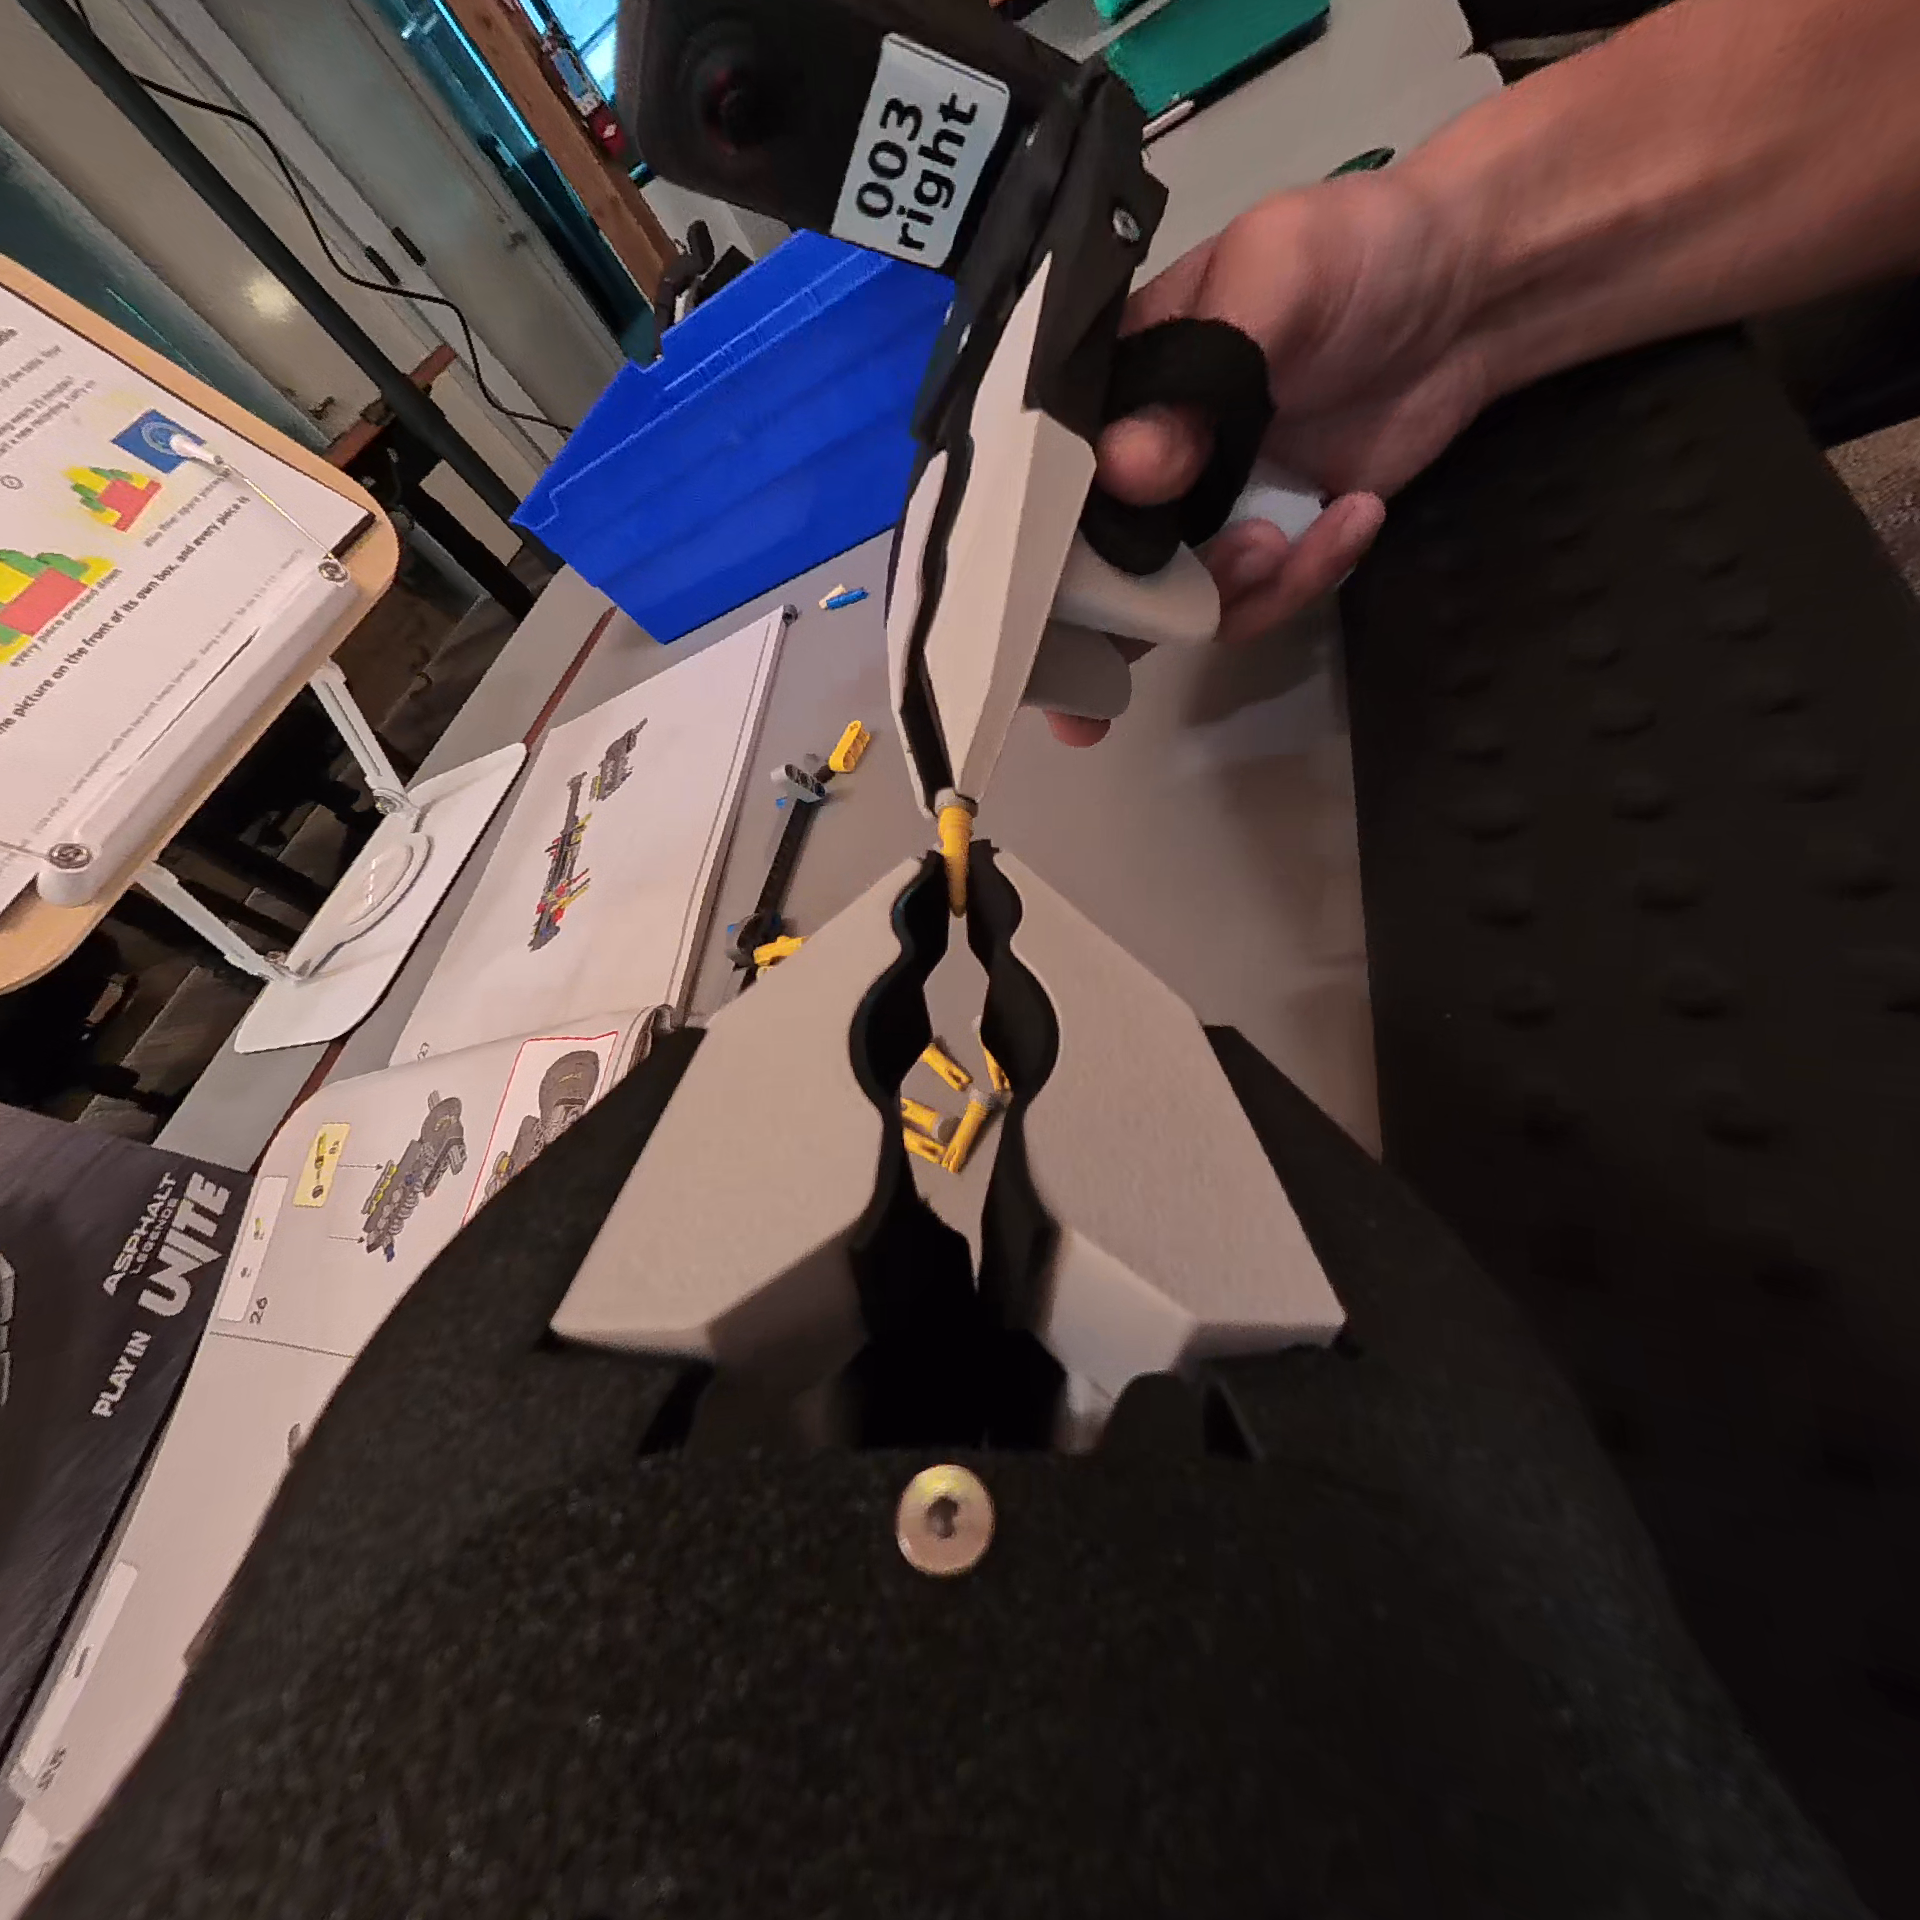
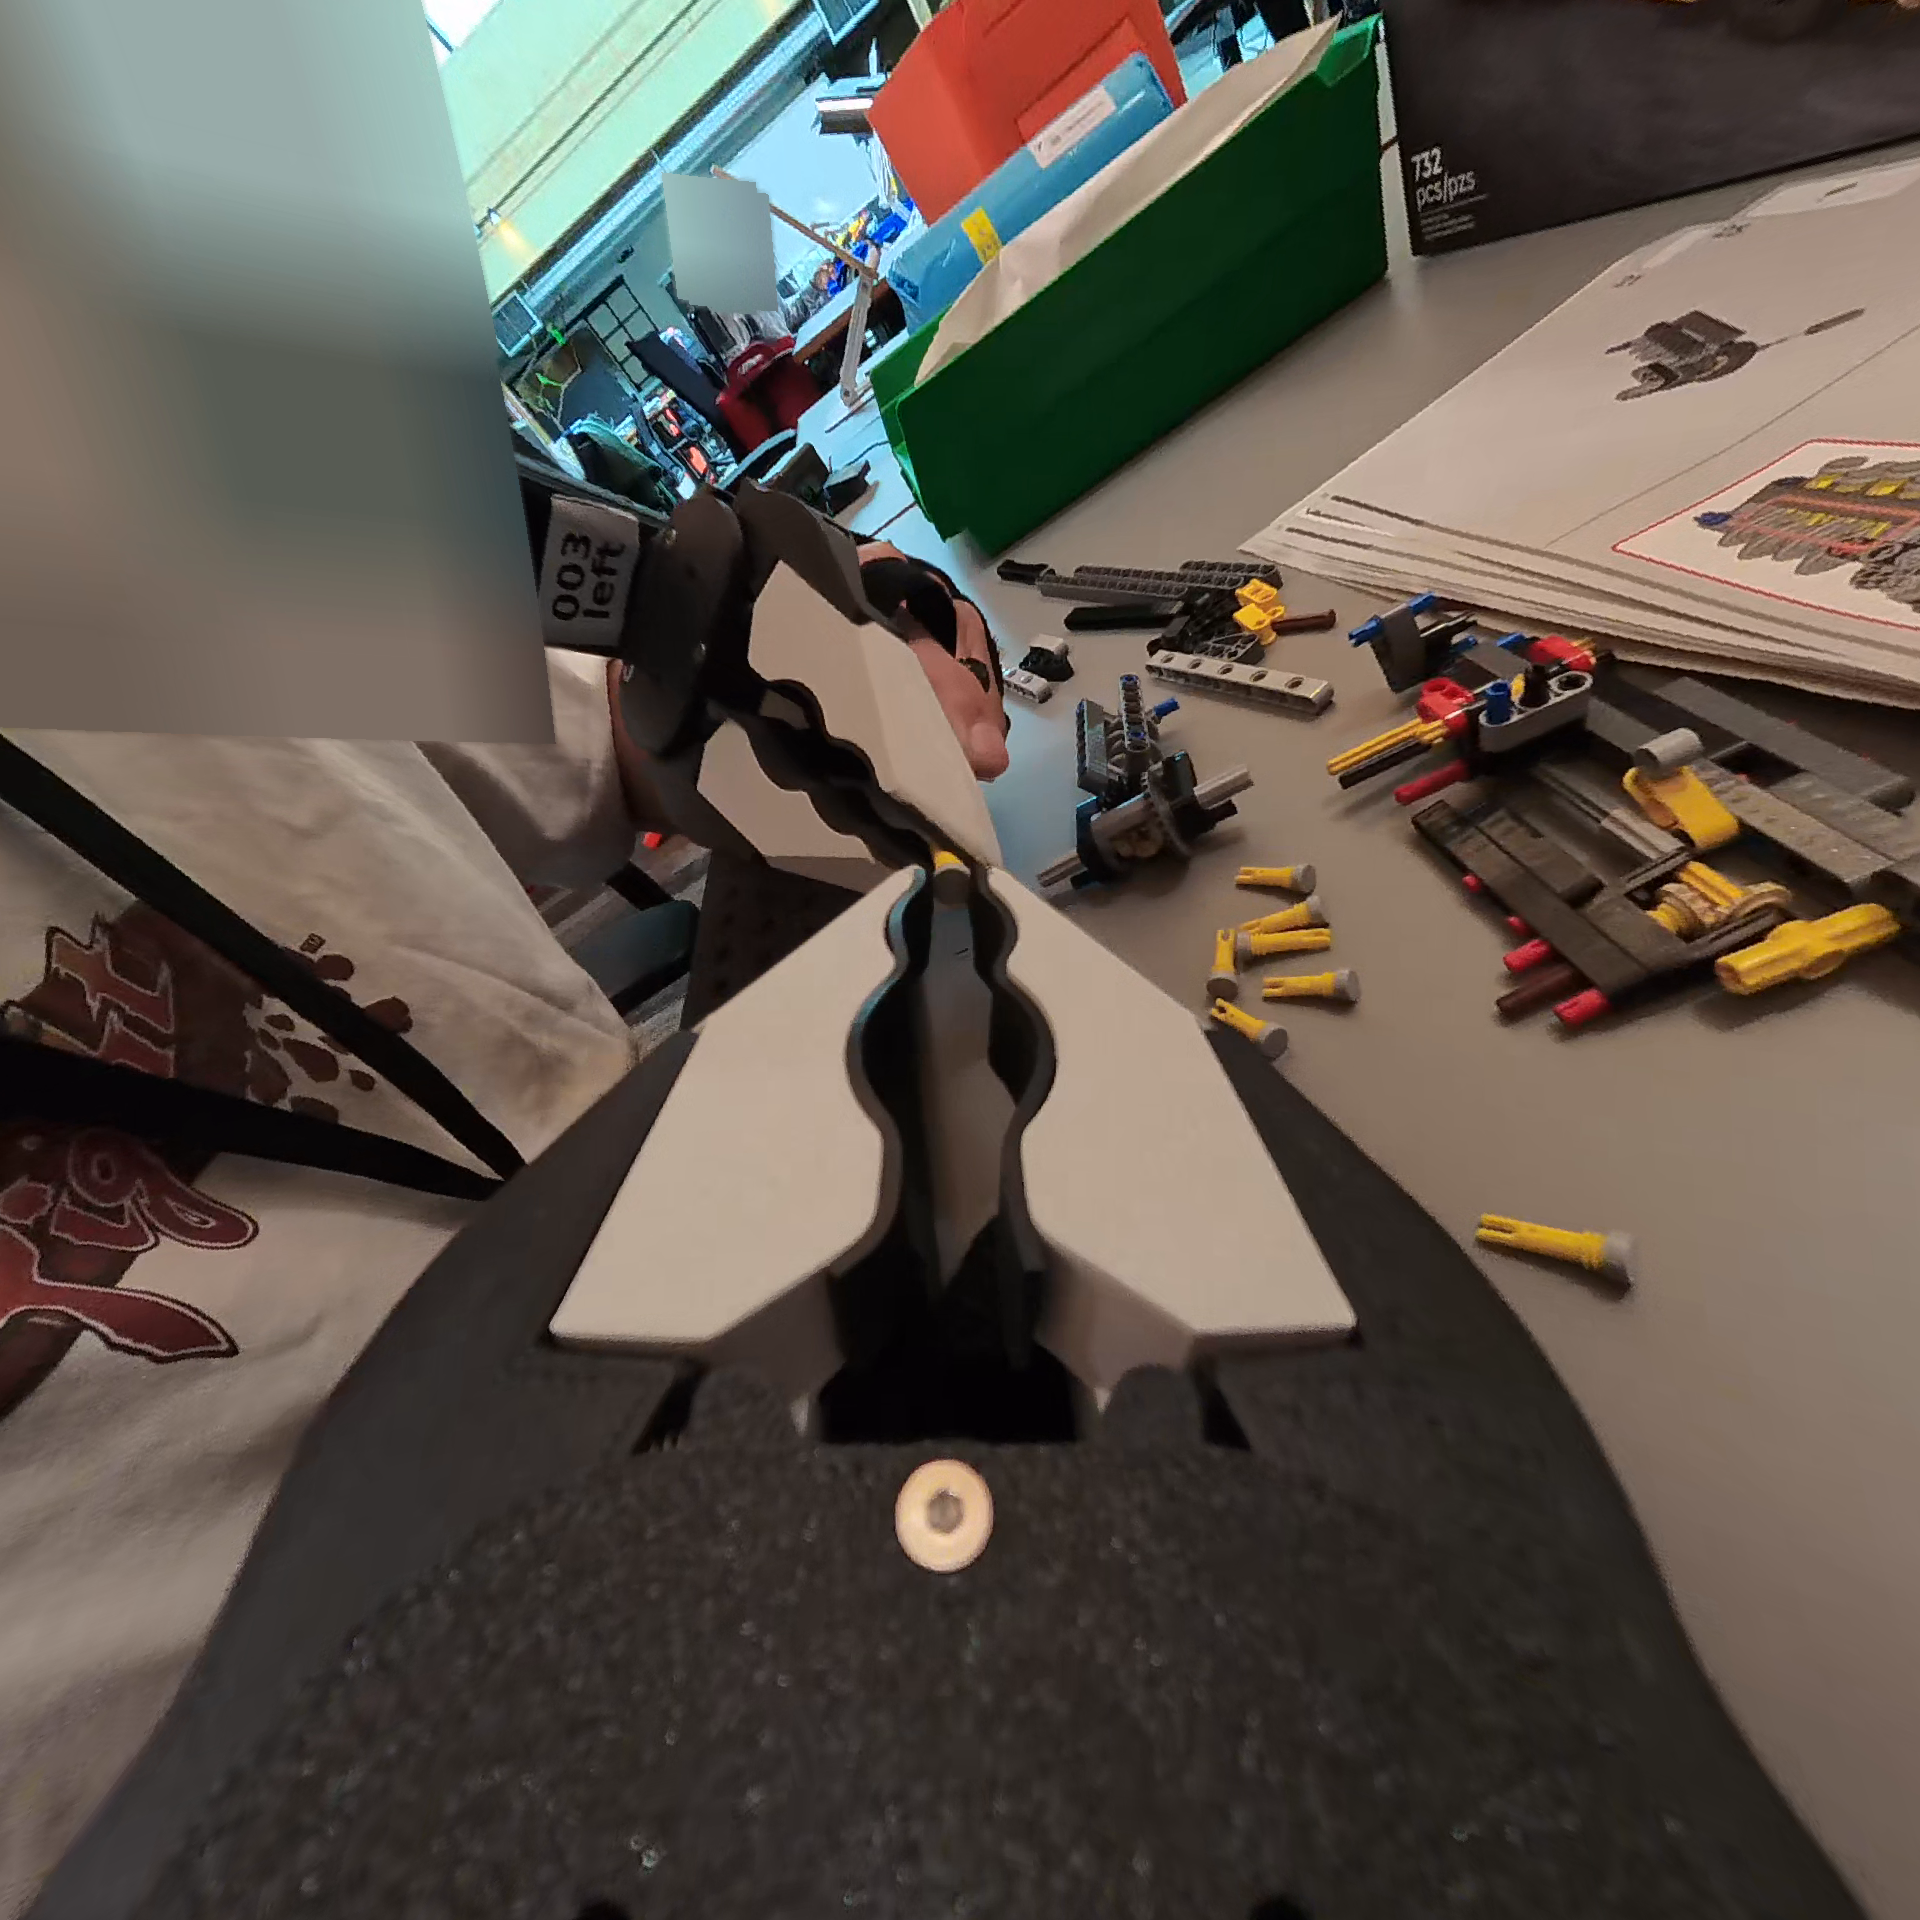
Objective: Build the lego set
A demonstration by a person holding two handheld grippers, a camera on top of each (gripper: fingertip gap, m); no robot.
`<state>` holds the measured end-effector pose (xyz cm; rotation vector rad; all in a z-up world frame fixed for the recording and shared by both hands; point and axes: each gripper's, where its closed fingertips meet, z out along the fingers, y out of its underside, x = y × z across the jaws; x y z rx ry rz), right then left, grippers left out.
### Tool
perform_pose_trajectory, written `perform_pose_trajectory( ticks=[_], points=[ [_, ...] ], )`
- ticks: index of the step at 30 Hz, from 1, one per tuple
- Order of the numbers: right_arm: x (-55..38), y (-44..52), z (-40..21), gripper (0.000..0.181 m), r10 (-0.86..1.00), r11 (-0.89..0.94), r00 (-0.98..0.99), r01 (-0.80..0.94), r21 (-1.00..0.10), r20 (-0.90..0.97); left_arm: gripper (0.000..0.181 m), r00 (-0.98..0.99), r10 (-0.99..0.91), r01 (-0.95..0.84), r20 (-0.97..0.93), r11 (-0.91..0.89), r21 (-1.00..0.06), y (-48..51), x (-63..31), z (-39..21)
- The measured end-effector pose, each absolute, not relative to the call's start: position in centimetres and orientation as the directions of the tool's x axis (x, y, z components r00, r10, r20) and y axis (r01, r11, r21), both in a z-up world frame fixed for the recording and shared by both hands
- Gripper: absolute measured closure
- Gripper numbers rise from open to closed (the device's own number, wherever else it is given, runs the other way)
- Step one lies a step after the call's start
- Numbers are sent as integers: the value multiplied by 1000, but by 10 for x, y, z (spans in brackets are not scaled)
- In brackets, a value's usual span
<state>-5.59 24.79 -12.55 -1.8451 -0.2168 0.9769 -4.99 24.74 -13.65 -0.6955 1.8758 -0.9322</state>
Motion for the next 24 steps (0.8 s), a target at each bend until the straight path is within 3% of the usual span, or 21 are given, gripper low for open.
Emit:
perform_pose_trajectory(
  ticks=[24],
  points=[
    [-69, 228, -128, 175, 612, -569, 534, -214, -794, -583, 179, -539, -703, -8, -464, 555, -832, 227, -62, -136]
  ],
)
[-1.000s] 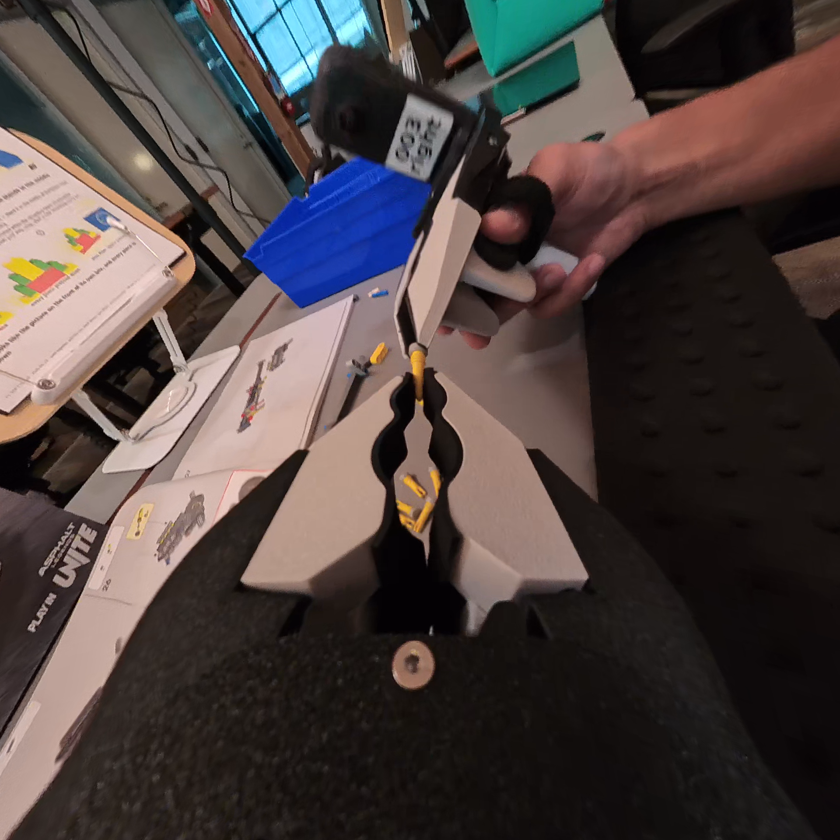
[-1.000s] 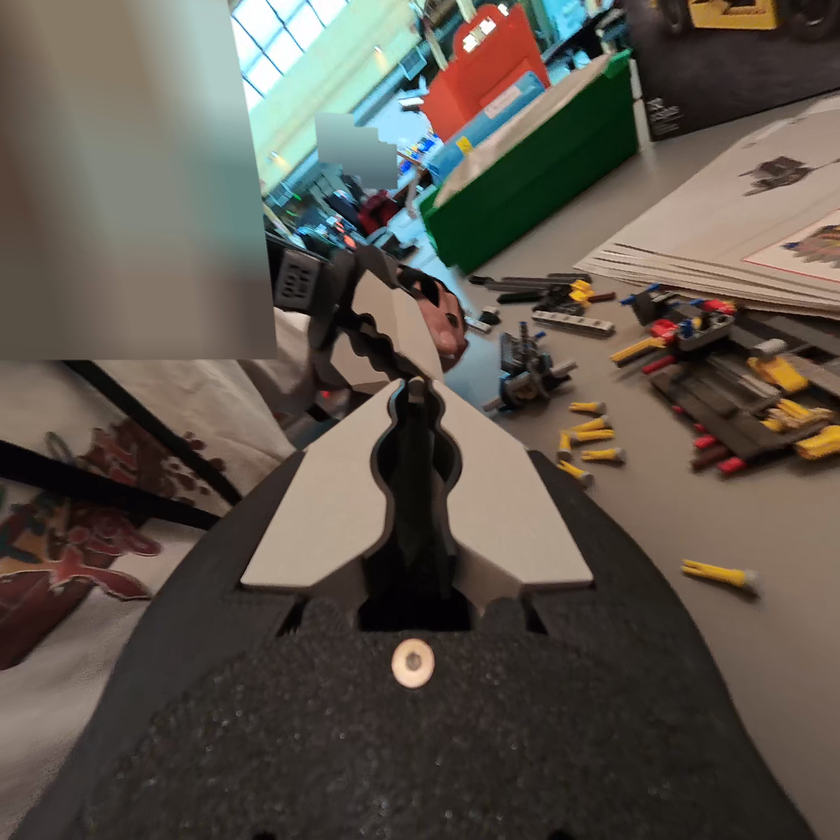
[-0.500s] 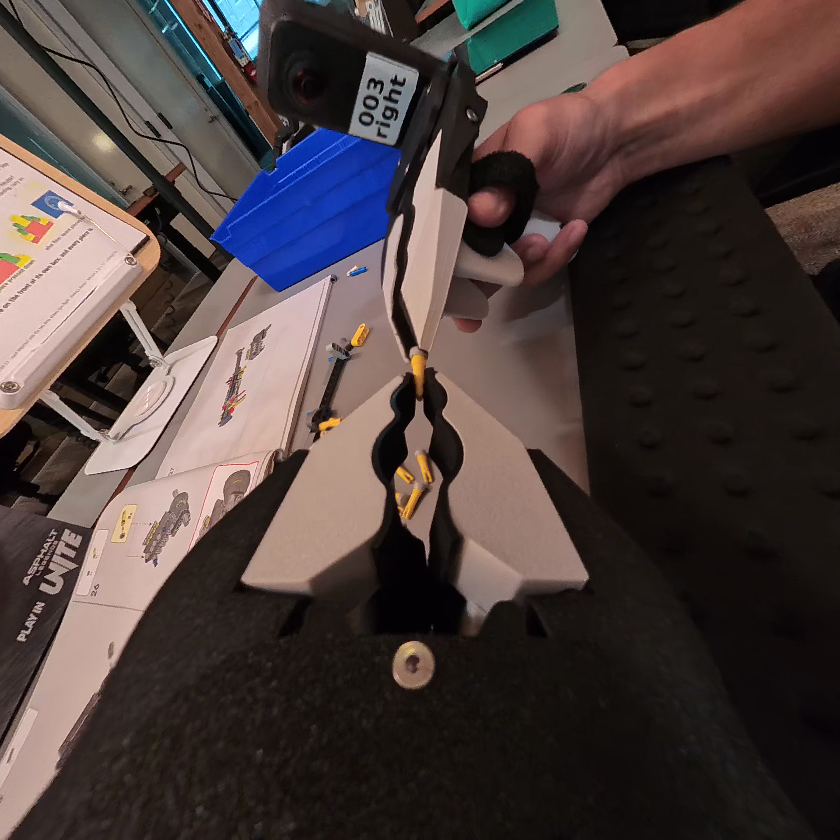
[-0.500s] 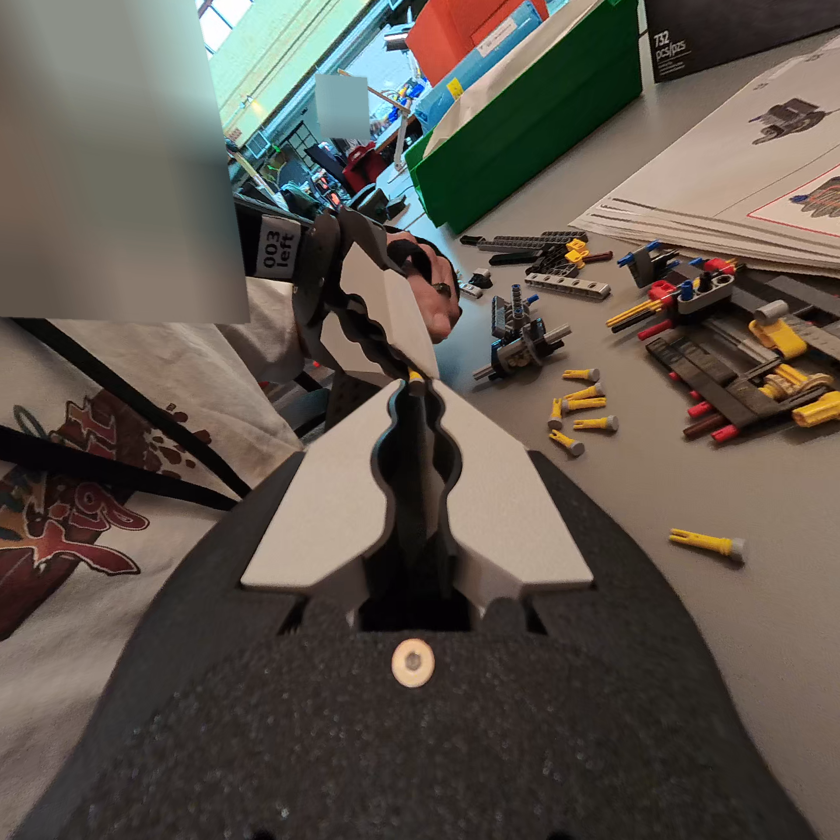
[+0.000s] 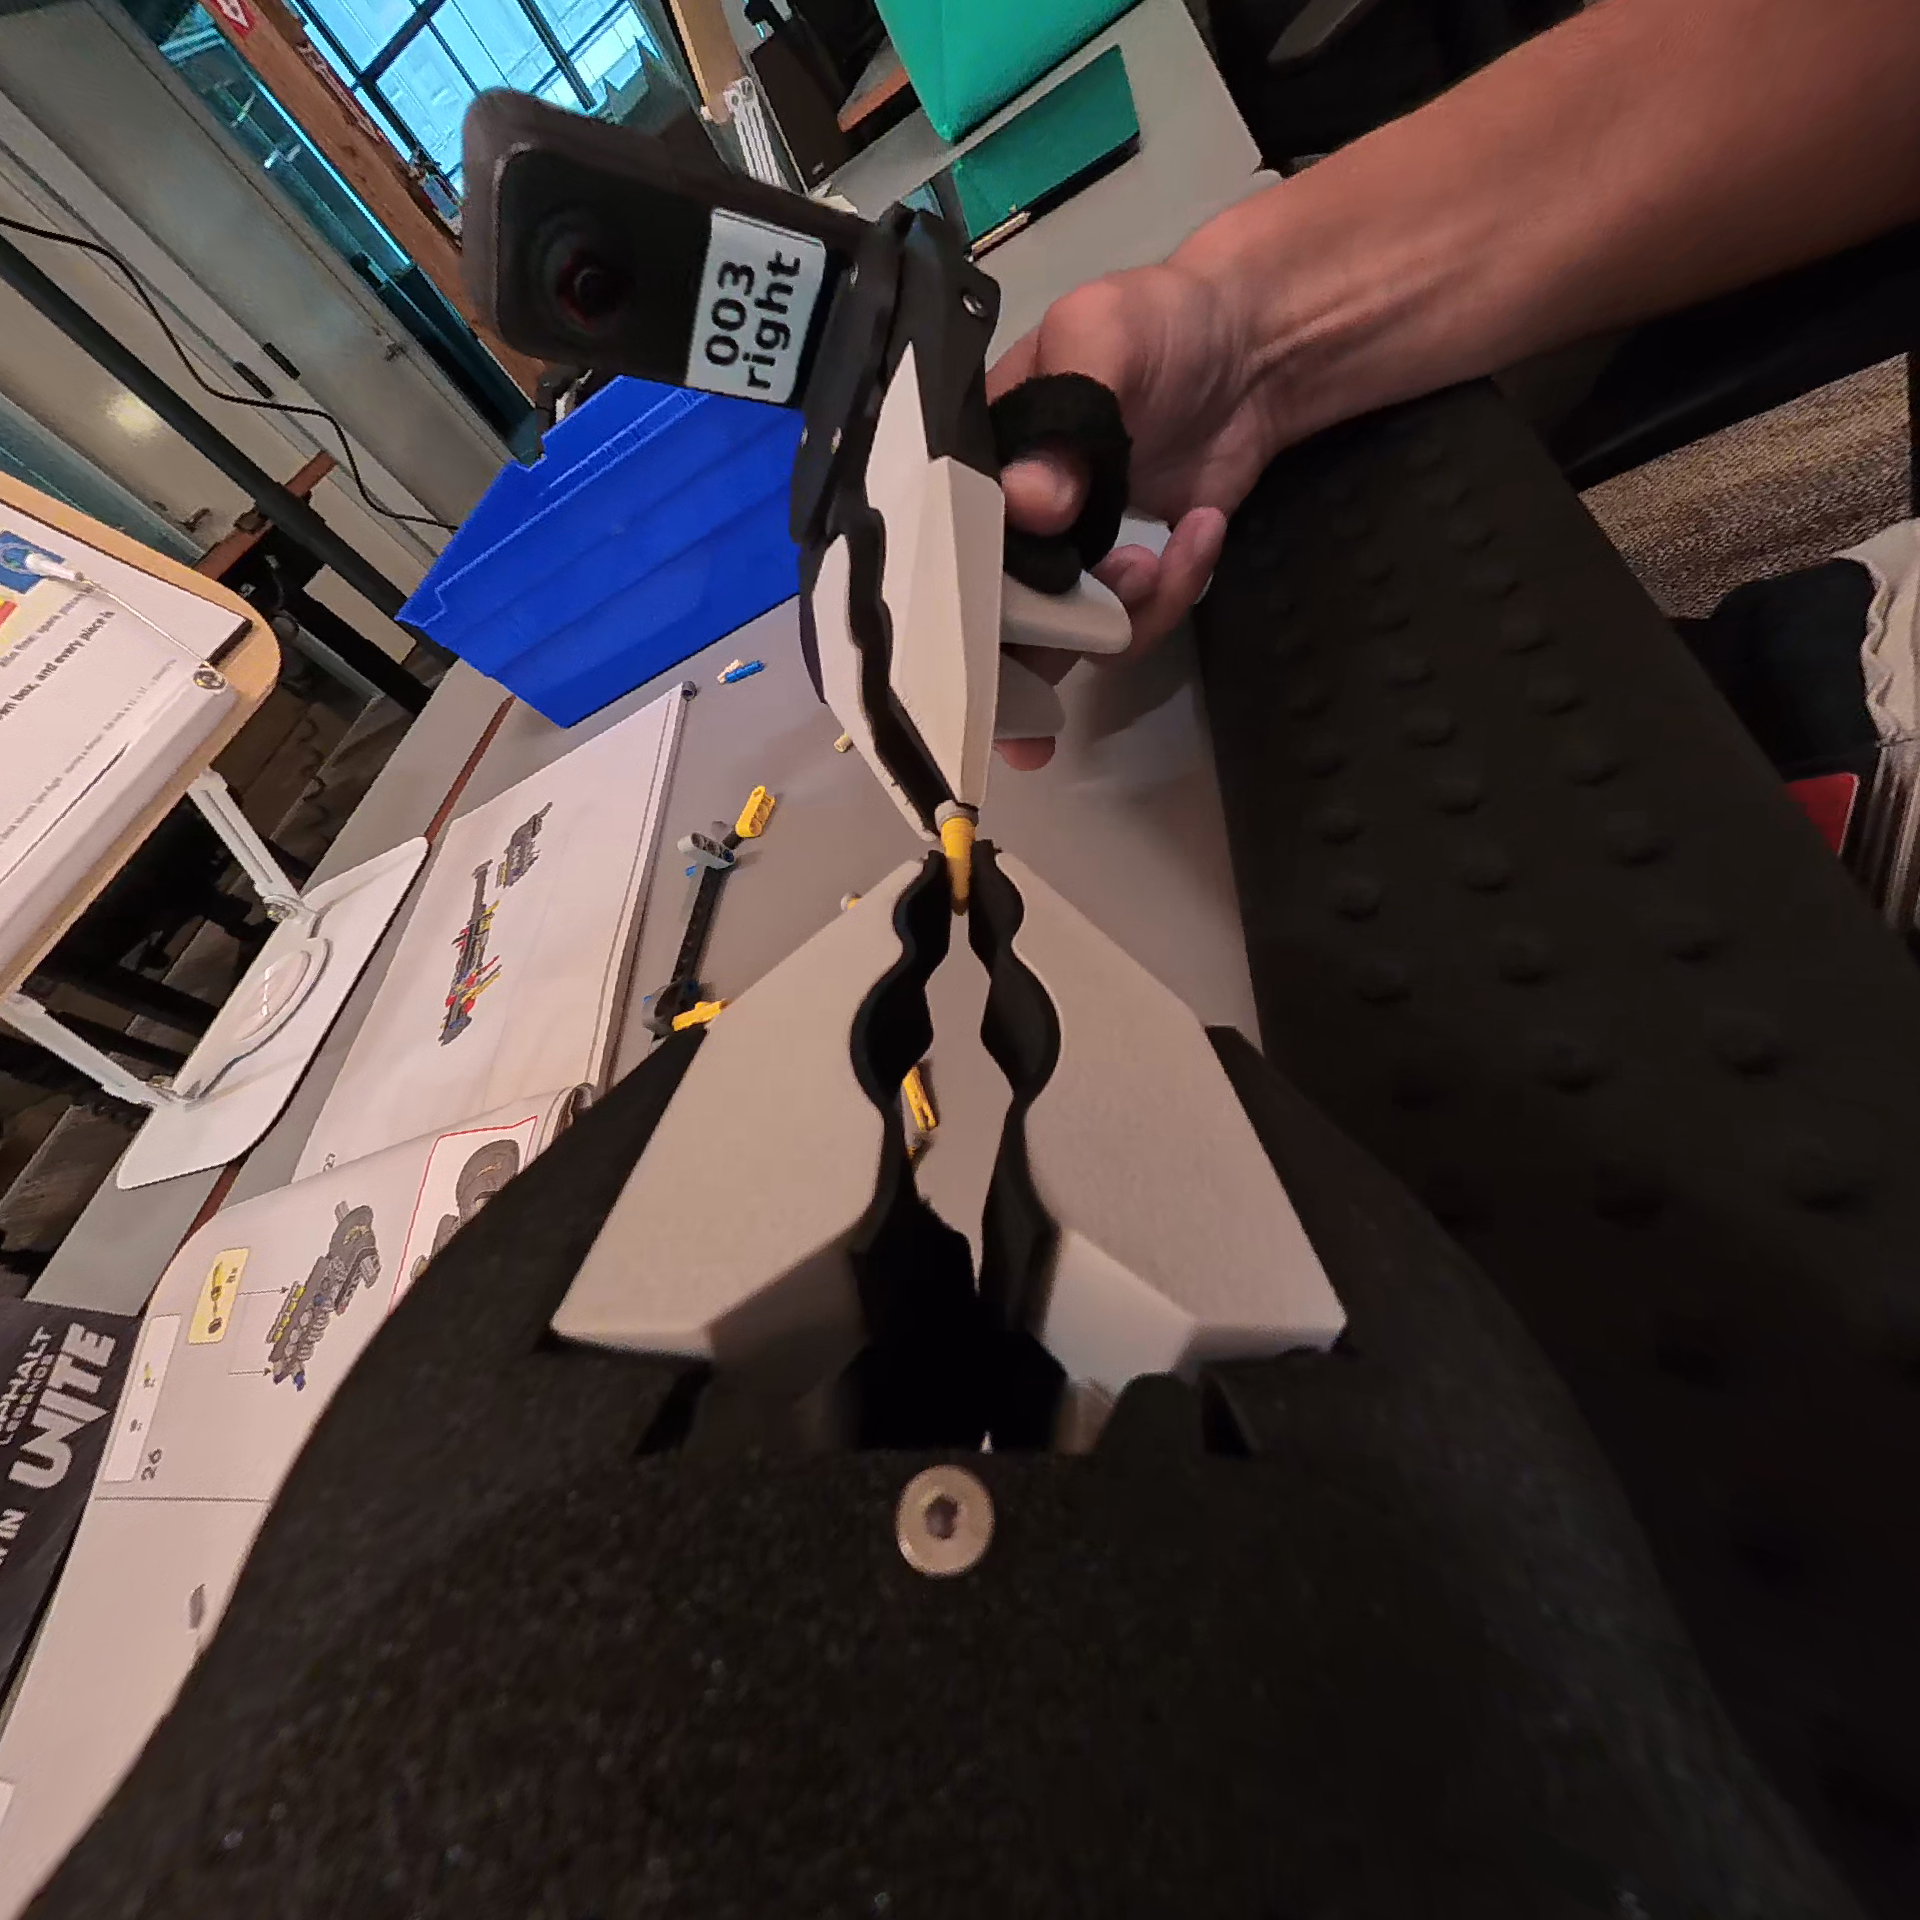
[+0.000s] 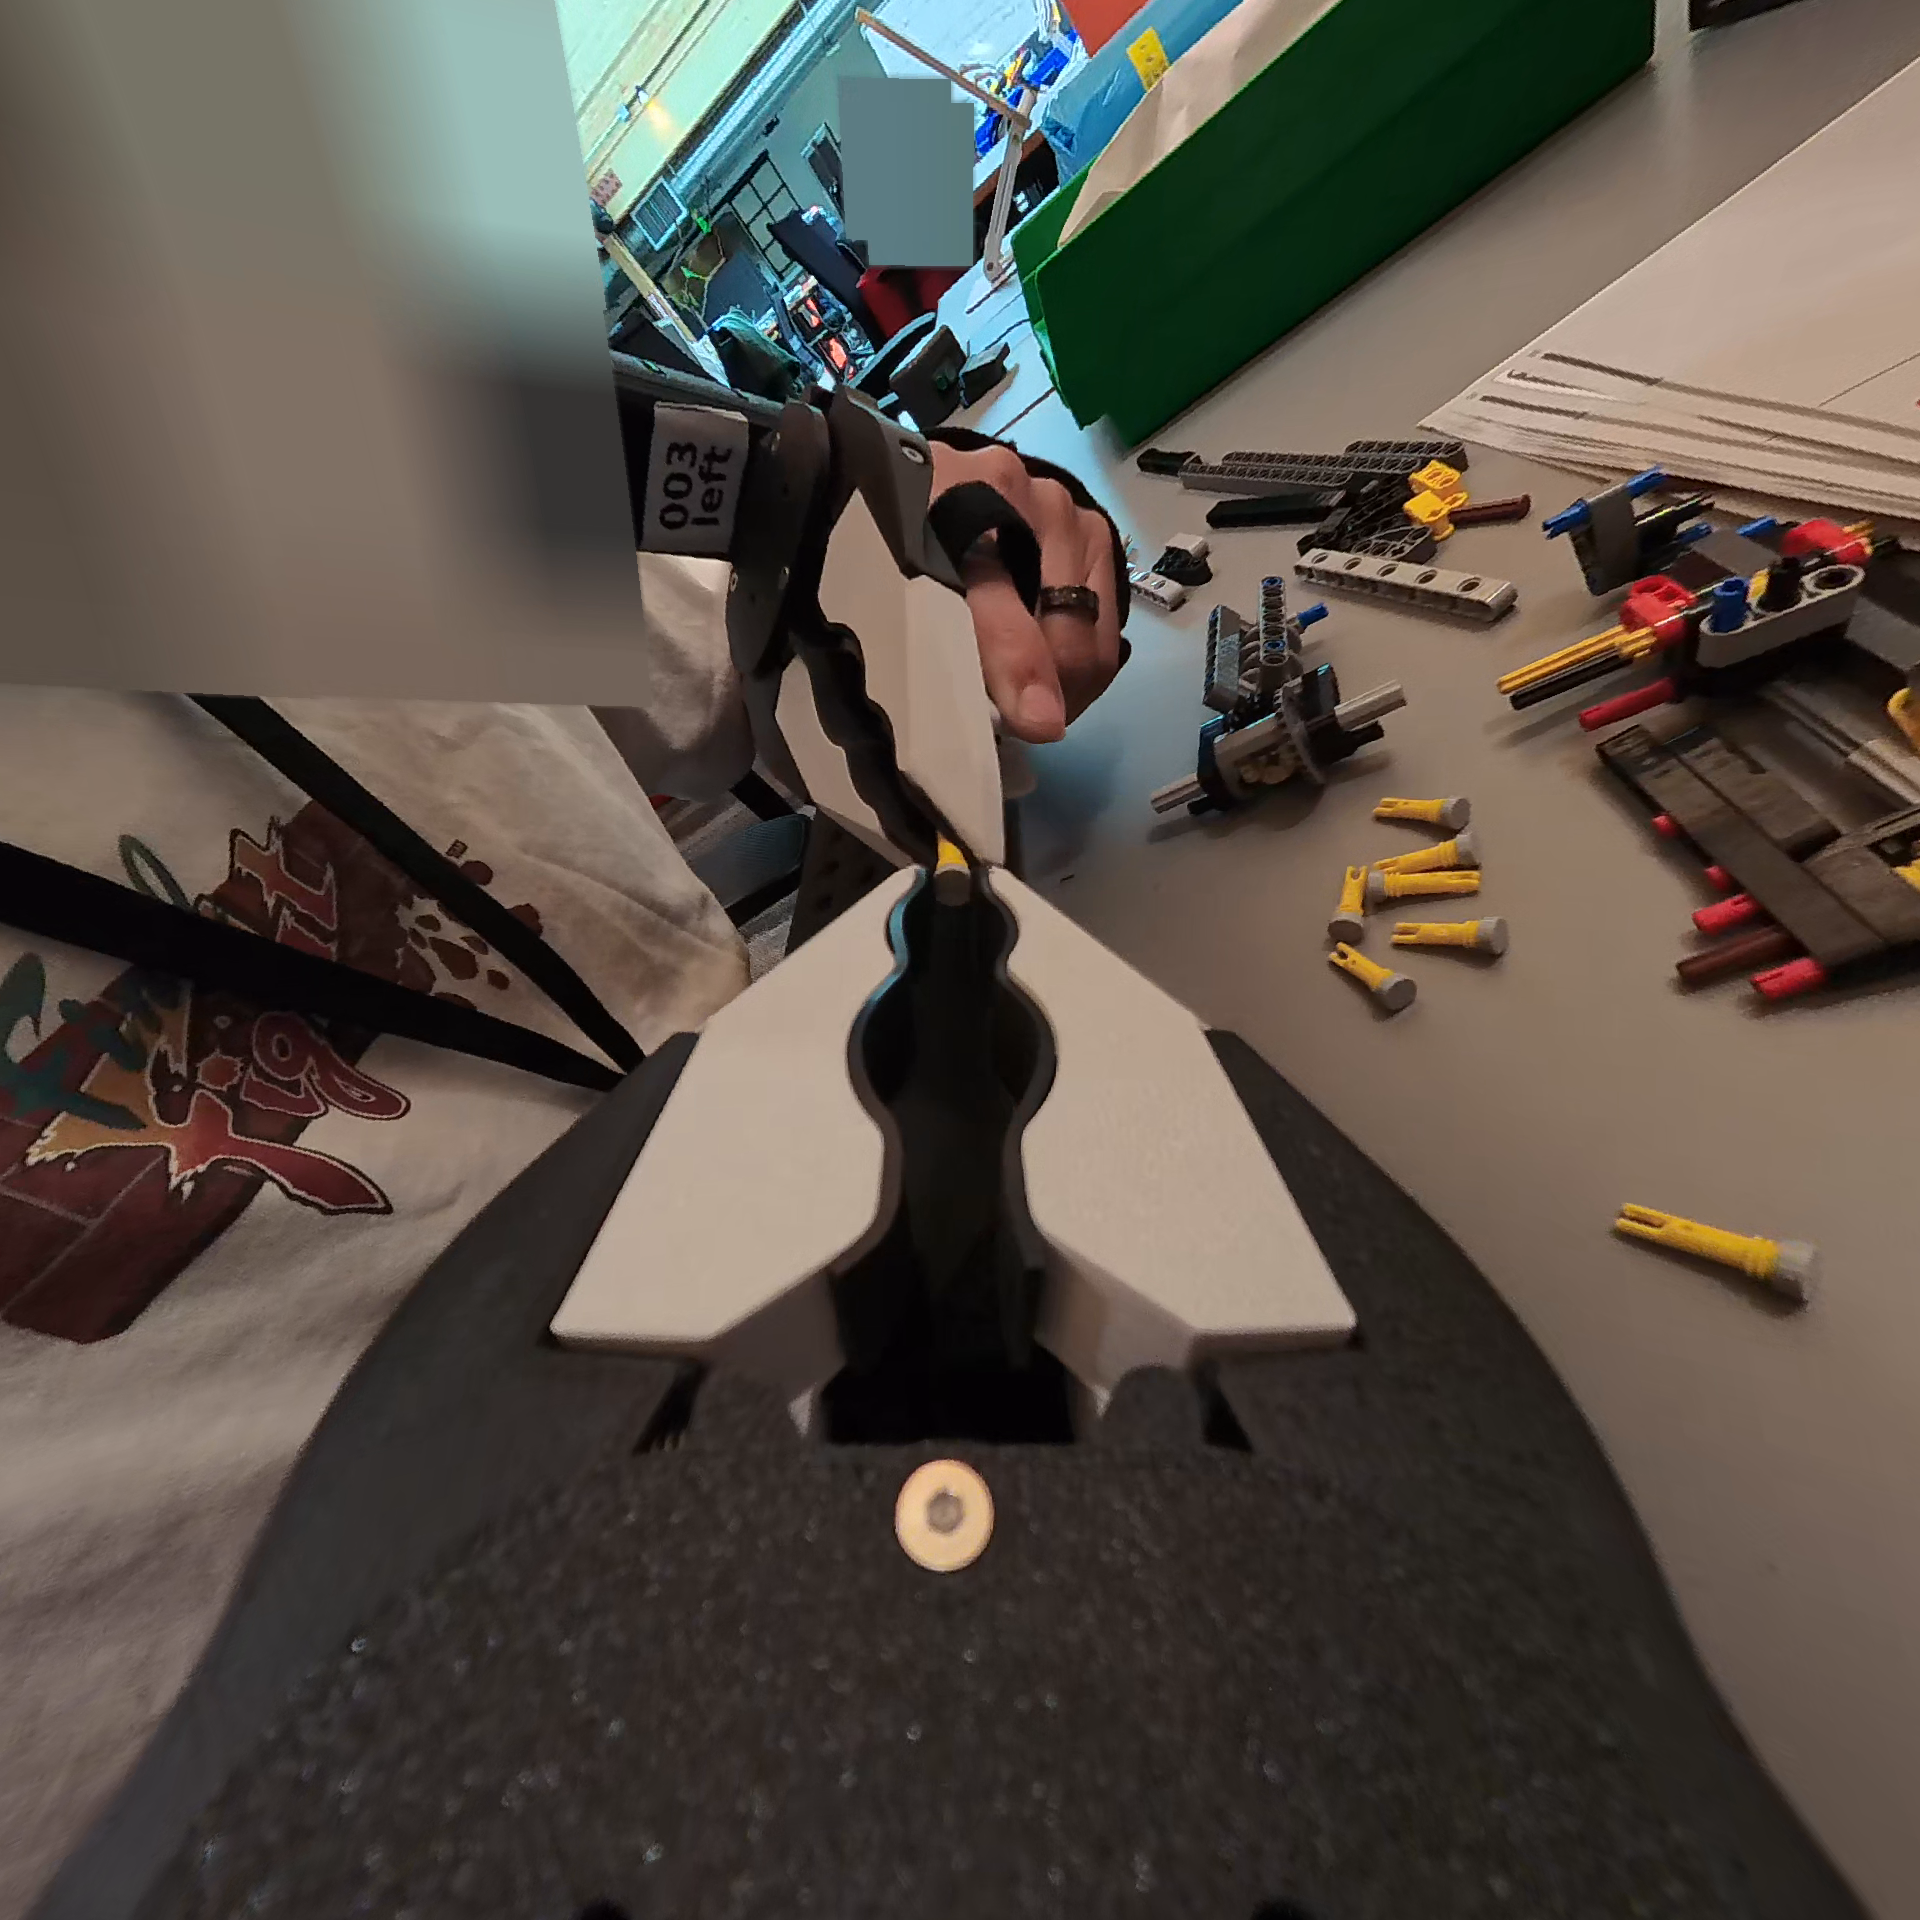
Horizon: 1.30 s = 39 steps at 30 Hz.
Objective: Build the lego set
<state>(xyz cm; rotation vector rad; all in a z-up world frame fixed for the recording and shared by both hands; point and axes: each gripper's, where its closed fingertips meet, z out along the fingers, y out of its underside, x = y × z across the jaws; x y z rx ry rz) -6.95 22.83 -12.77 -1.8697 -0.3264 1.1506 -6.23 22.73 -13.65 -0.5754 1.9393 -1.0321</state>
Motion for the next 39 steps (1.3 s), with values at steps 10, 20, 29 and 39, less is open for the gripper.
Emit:
perform_pose_trajectory(
  ticks=[10, 20, 29, 39],
  points=[
    [-66, 232, -117, 175, 608, -552, 489, -305, -776, -625, 179, -483, -730, 27, -483, 539, -842, 231, -59, -126],
    [-67, 232, -93, 175, 636, -540, 338, -448, -713, -694, 179, -400, -759, 113, -513, 515, -850, 231, -59, -103],
    [-60, 239, -97, 175, 615, -465, 477, -424, -777, -628, 179, -344, -785, 47, -516, 534, -844, 239, -51, -108],
    [-54, 247, -102, 175, 581, -402, 598, -379, -834, -552, 179, -363, -839, -15, -406, 441, -898, 245, -47, -111]
  ],
)
